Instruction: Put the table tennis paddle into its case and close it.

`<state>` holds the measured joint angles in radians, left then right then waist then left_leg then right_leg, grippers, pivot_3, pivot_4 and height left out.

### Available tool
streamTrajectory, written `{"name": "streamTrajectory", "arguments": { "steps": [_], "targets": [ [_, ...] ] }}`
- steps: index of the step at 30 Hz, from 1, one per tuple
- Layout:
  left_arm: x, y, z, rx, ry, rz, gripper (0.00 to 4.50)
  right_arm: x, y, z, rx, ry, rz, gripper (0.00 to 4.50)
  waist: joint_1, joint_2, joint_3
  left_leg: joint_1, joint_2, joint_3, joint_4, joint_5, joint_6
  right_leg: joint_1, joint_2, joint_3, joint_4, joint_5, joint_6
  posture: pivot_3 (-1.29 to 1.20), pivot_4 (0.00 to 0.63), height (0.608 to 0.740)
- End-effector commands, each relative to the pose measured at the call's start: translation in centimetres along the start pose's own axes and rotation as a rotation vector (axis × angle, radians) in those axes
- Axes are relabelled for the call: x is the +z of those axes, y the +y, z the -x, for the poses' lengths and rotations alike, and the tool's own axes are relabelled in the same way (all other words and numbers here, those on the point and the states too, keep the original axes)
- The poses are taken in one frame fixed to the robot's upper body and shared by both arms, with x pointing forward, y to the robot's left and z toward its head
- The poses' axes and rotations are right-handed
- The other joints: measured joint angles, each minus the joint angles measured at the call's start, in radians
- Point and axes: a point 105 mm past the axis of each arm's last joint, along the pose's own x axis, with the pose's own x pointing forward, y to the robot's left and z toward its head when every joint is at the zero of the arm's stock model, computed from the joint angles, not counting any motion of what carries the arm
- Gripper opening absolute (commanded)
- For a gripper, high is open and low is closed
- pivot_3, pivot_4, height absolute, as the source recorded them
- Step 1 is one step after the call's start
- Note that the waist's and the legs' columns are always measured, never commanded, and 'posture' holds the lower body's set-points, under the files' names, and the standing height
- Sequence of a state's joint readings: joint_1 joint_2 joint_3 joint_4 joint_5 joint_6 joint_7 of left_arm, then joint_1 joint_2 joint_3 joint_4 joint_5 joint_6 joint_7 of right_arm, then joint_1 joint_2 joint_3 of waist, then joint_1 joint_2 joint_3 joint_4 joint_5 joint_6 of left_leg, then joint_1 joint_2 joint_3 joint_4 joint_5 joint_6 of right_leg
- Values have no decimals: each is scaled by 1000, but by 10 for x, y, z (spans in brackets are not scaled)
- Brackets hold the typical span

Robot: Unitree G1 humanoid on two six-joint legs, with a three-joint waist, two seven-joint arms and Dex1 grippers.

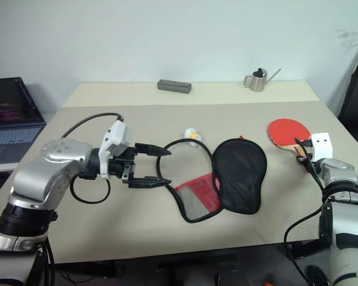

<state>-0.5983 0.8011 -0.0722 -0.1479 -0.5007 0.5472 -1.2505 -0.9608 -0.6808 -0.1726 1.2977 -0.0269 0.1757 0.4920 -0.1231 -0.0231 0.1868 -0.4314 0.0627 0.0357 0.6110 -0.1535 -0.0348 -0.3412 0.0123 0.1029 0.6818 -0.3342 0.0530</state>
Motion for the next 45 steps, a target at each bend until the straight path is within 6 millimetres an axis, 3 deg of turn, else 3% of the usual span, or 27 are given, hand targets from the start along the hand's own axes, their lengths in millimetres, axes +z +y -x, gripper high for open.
{"name": "streamTrajectory", "arguments": {
  "steps": [1,8,15,22,24,26,30,32,35,40,45],
  "targets": [
    [11,10,10,73,-24,-55,4500,14,7,-2,16,-40,-9,1222,0,0,0,0,0,0,0,0,0,0,0,0,0,0,0,0,150,740],
    [8,24,20,178,-38,-66,4500,58,10,14,92,-150,-24,1212,-3,2,1,-1,0,1,-1,0,0,-3,0,2,0,0,0,0,150,740],
    [4,31,20,218,-53,-67,4500,72,29,54,119,-211,-33,1189,35,2,1,-7,0,-1,-5,0,-1,-10,0,-1,1,-1,-2,0,150,740],
    [0,33,17,215,-57,-62,4500,68,39,84,86,-230,-102,1139,43,2,1,-9,0,0,-4,0,-1,-11,-1,-2,1,-1,-2,0,150,740],
    [0,34,15,210,-62,-62,4500,62,39,84,77,-213,-101,773,43,2,1,-9,0,0,-4,0,-1,-11,-1,-2,1,-1,-2,0,150,740],
    [0,35,13,203,-64,-65,4500,52,38,81,69,-183,-87,86,44,1,1,-9,0,0,-3,0,-1,-11,-1,-2,1,-1,-2,0,150,740],
    [1,35,10,191,-67,-69,4500,27,39,70,76,-93,-60,36,45,1,1,-10,-1,0,-3,0,-1,-11,-1,-2,1,-1,-2,0,150,740],
    [1,35,9,185,-68,-71,4500,23,43,67,89,-90,-72,36,43,1,1,-10,0,1,-3,0,-1,-12,-1,-1,1,-1,-2,0,150,740],
    [1,34,9,182,-65,-73,4500,32,43,67,94,-123,-104,567,43,1,1,-10,0,0,-3,0,-1,-12,-1,-2,1,-1,-2,0,150,740],
    [2,34,10,181,-62,-74,4500,39,47,61,125,-135,-115,2174,43,1,1,-10,0,0,-3,0,-1,-12,-1,-2,1,-1,-2,0,150,740],
    [3,34,9,171,-61,-81,4500,32,47,46,128,-94,-96,2174,44,1,1,-11,0,1,-3,0,-1,-12,-1,-3,1,-1,-2,0,150,740]
  ]
}}
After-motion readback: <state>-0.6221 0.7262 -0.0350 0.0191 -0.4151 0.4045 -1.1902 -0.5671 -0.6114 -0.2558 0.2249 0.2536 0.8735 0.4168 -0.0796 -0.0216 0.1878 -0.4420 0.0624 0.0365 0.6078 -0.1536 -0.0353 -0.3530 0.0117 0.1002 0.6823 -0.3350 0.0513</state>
